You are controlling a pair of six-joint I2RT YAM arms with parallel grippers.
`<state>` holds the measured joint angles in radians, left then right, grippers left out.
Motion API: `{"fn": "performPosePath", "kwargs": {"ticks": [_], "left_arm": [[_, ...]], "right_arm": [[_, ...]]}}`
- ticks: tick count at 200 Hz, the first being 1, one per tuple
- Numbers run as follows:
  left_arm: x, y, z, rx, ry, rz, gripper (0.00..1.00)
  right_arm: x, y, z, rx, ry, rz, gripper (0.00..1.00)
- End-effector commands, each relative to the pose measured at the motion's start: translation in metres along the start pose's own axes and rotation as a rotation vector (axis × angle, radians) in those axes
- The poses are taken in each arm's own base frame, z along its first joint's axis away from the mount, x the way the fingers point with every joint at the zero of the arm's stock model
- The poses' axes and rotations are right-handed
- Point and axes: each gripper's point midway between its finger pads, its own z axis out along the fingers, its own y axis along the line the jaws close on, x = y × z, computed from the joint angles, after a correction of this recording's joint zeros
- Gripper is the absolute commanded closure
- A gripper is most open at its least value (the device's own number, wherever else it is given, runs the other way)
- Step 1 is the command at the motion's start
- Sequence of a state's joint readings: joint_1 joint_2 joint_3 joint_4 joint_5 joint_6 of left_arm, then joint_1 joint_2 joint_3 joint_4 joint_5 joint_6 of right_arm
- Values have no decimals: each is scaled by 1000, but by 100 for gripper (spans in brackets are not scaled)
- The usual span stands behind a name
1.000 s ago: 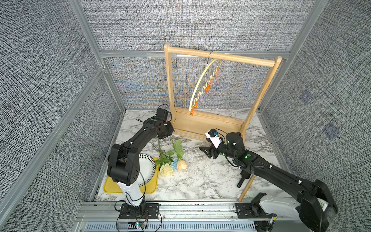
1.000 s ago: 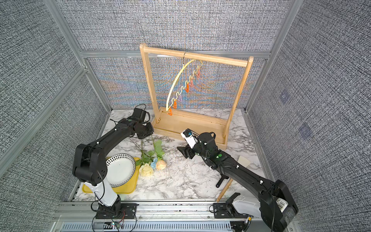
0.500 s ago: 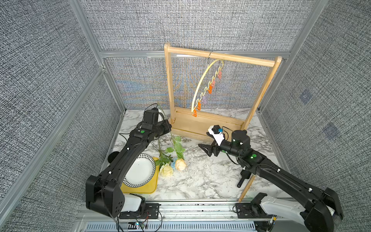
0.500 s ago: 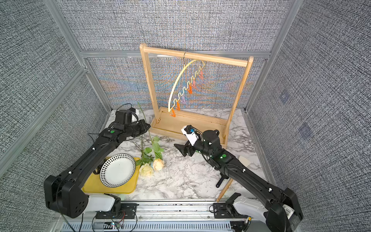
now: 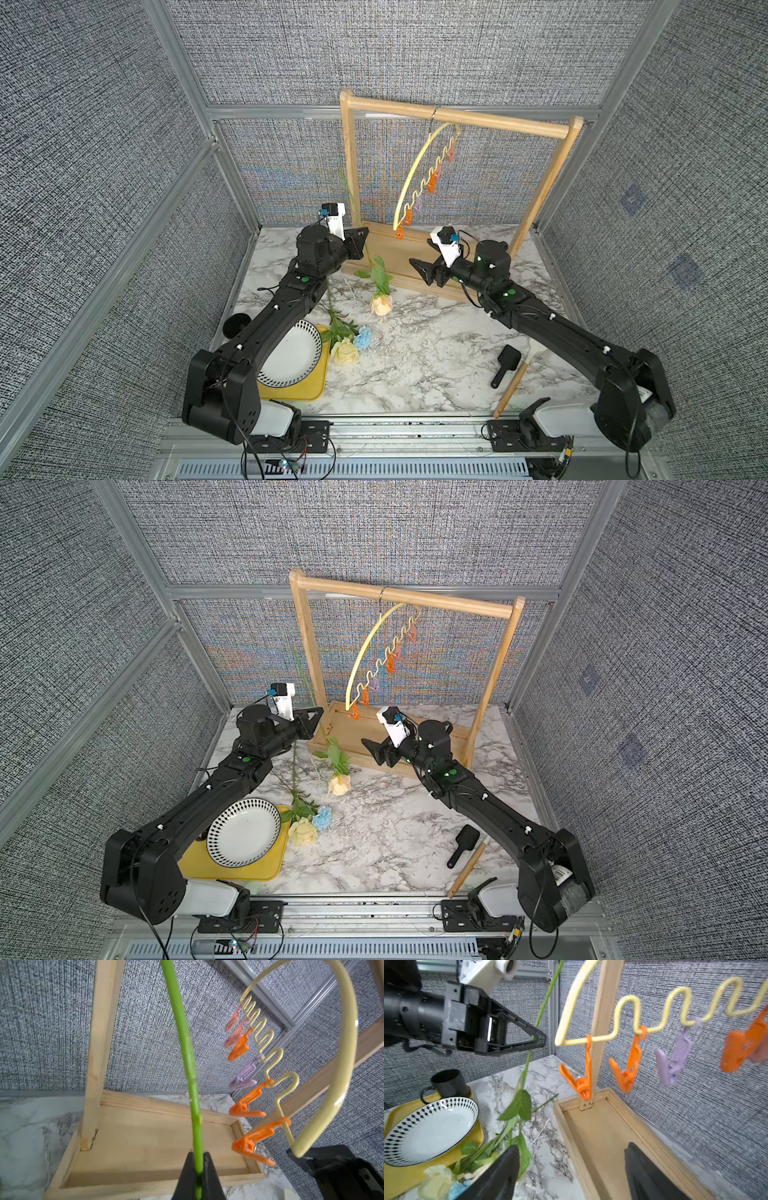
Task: Dry the flowers on a clothes hanger
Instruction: Pick up the flower at the center of the board, then open the clamp at the hanger.
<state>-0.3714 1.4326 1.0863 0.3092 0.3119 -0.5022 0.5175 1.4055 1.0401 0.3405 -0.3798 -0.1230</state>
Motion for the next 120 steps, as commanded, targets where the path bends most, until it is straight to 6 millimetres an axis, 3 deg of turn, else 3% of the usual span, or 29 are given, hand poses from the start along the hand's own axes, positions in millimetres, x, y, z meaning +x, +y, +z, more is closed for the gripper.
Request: {"fn": "performPosePath", "kwargs": {"ticks": [1,42,120], "left_arm": [[-31,-13,4,54,-135,66,98],[-35,-13,13,75,-181,77,98],[-40,-16,27,131,-212,60,98]], "right_arm": [[-26,9,10,-83,-94,-43,23],[-27,0,35,-69,-101,-76,31],[-27,-11,60,-64,-79,-123,51]]}}
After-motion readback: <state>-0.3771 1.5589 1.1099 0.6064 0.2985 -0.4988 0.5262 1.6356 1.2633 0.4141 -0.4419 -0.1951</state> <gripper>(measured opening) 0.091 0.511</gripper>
